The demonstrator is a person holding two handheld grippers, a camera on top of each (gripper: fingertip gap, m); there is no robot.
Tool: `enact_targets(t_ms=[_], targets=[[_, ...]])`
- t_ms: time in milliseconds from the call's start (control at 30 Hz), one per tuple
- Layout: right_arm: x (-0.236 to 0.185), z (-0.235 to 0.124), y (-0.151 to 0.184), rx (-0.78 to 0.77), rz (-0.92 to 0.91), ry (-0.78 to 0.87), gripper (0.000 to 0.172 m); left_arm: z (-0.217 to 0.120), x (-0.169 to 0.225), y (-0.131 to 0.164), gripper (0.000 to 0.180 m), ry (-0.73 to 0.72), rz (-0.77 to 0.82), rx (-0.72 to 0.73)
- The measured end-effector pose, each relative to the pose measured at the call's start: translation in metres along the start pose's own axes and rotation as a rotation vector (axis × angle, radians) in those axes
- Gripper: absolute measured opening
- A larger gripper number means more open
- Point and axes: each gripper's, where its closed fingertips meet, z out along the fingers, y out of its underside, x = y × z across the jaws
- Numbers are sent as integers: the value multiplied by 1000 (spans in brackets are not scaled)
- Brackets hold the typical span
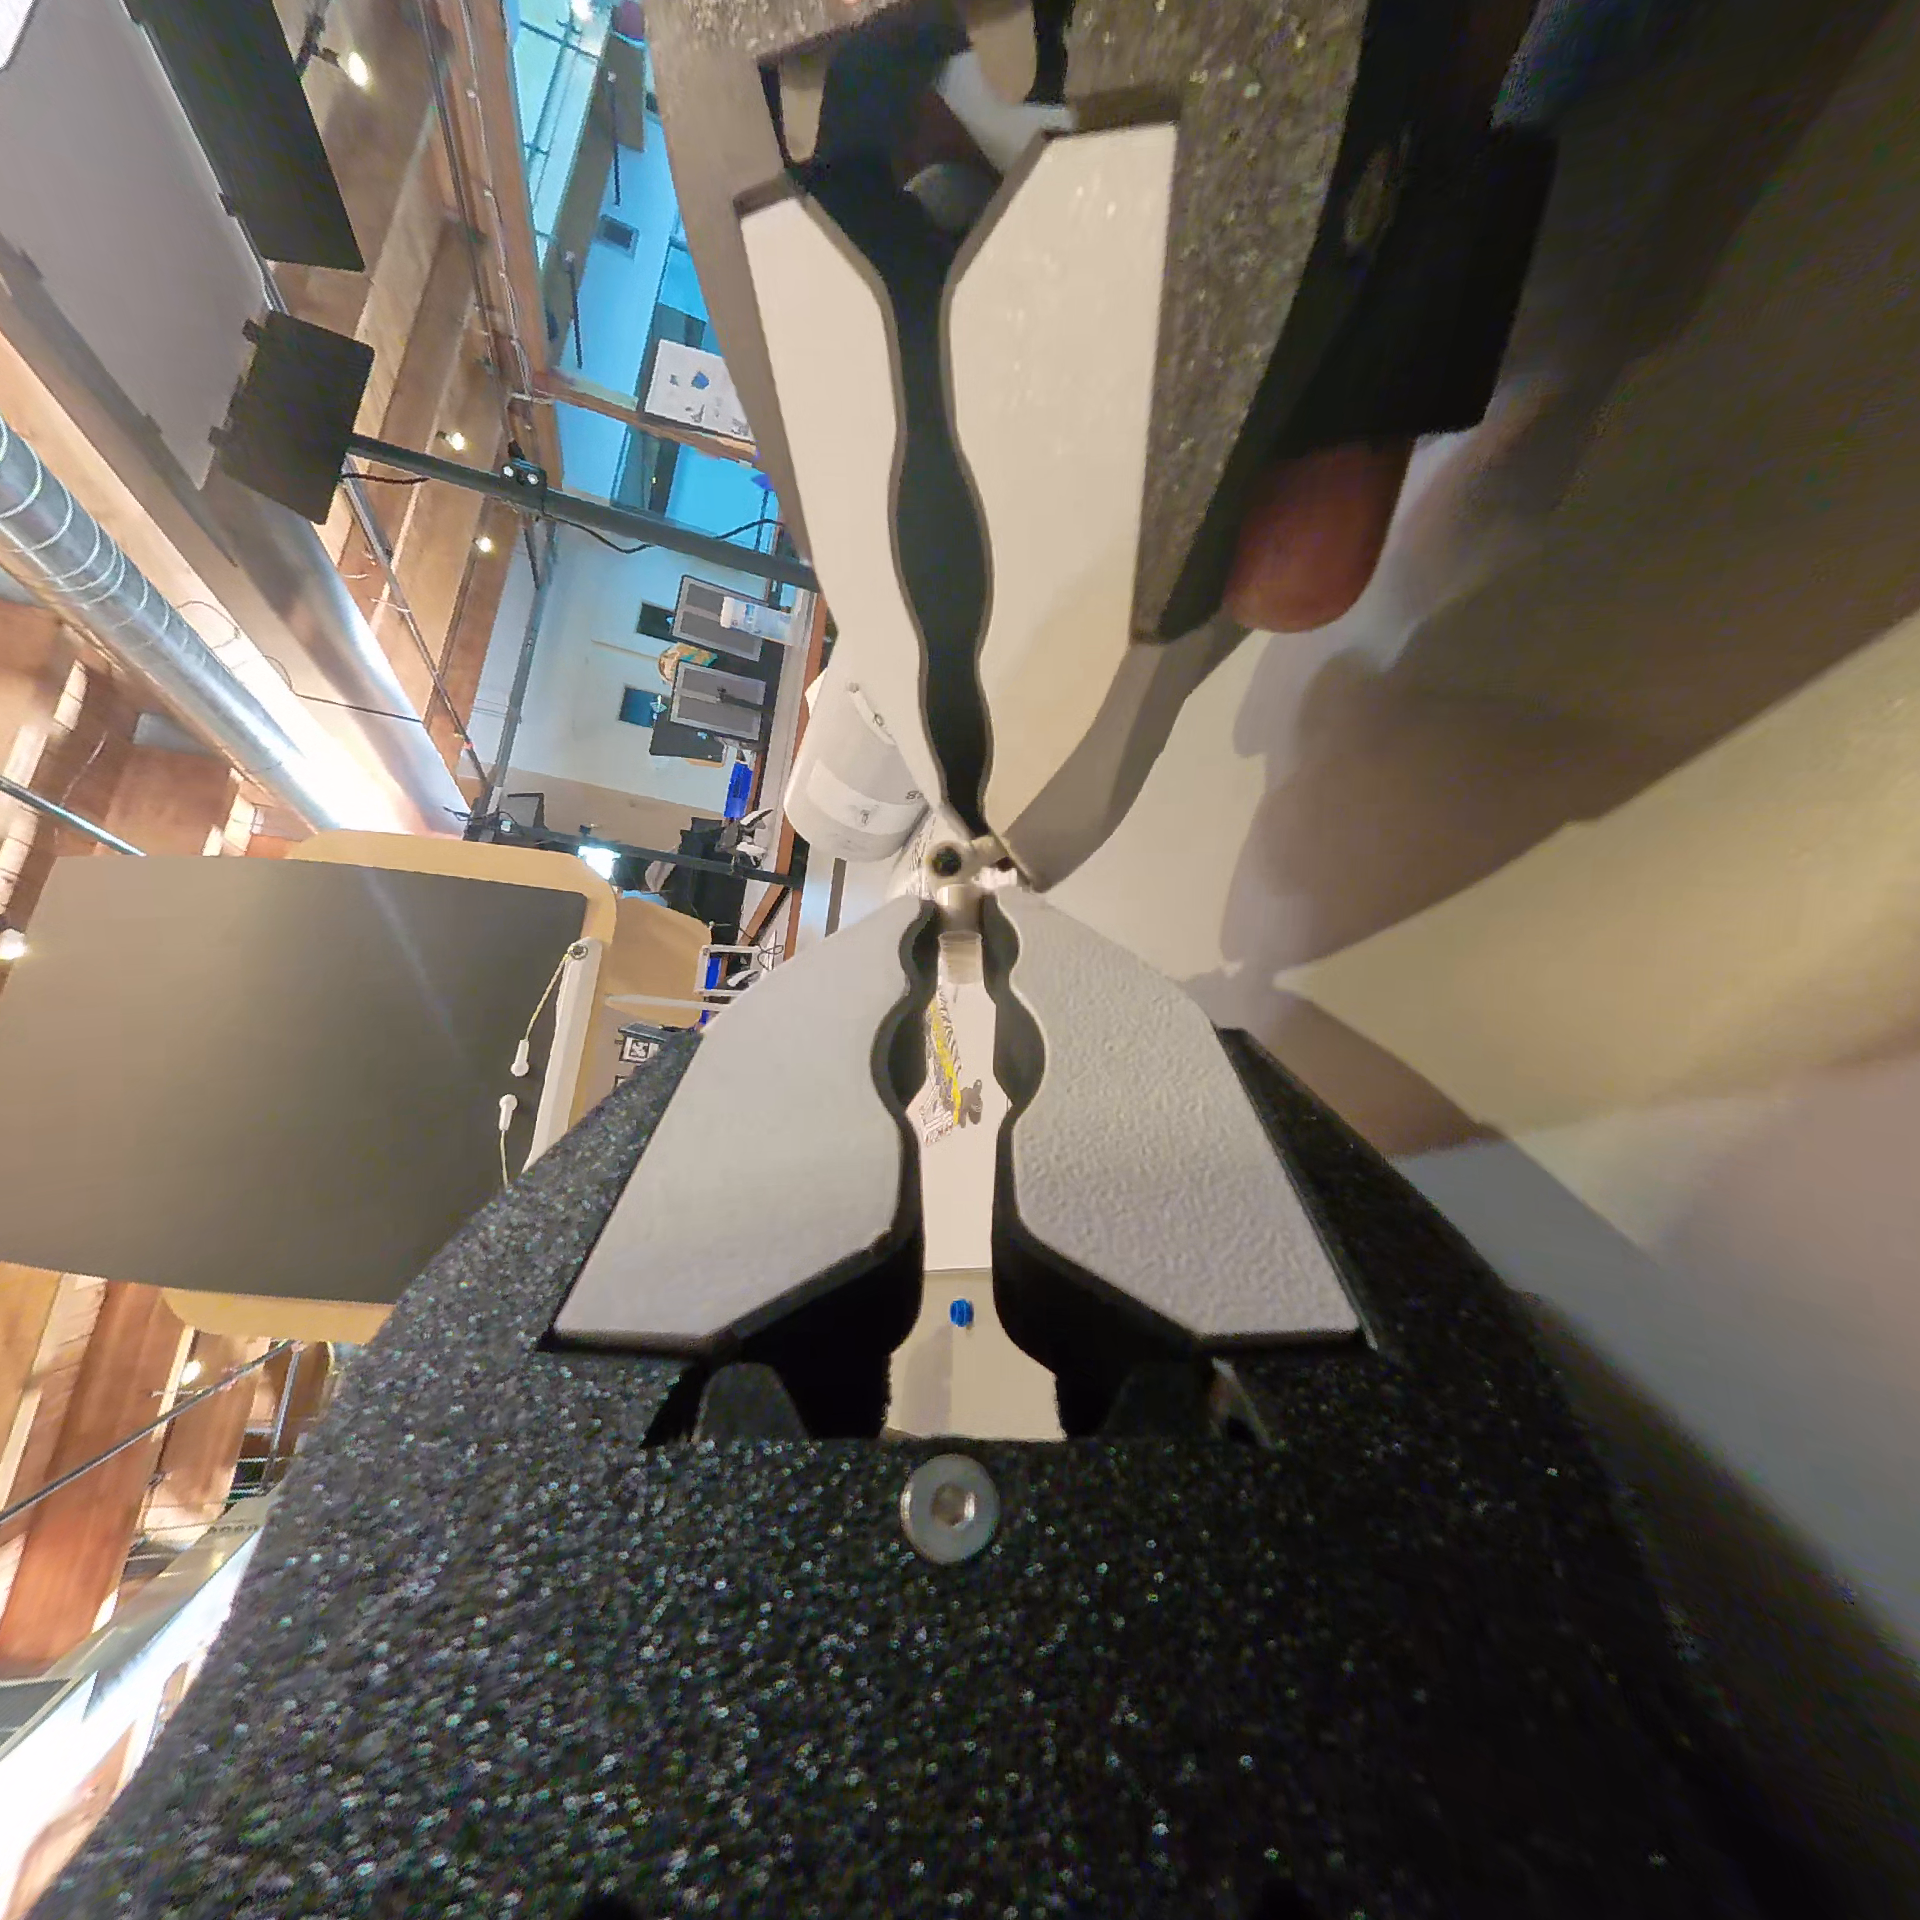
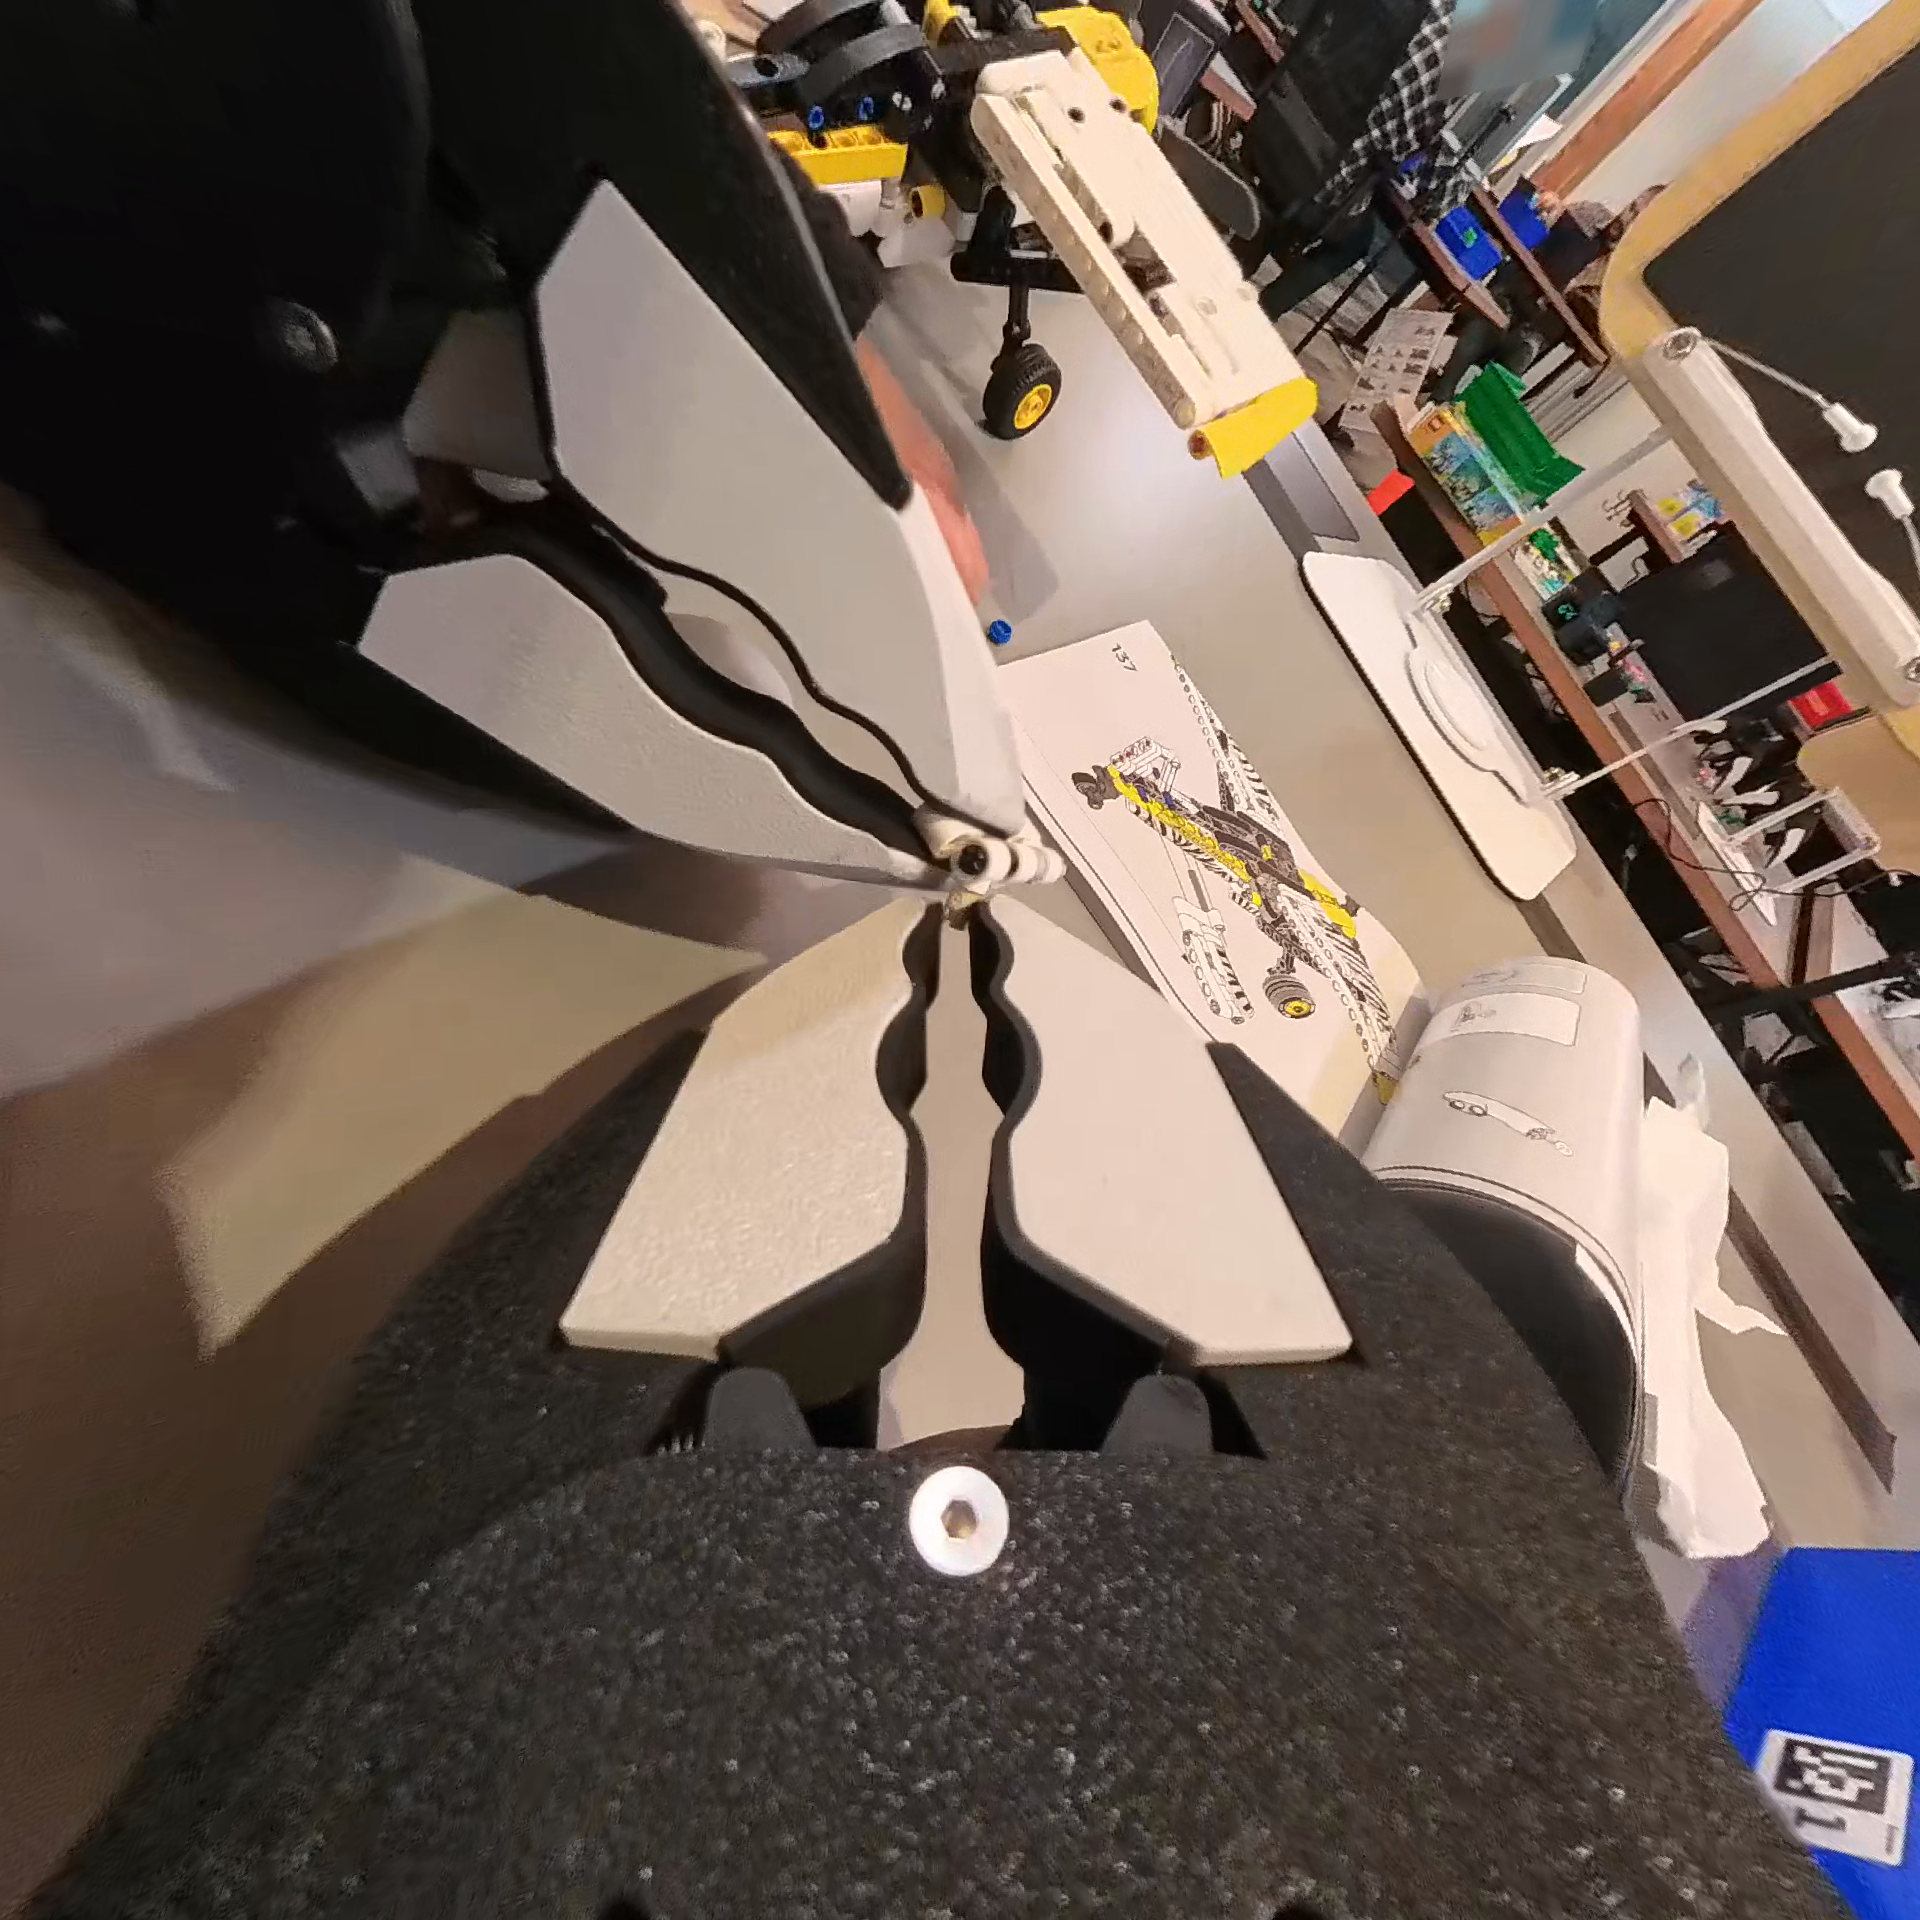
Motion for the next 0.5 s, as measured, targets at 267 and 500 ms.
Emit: enact_targets(t_ms=[267, 500], targets=[[-9, -11, -8, 59, -48, -15, 4, 3, 2, 5, 8, 20, -25, -25], [40, -61, 28, -22, 36, 143, 5, 2, 3, 8, 8, 36, -58, -28]])
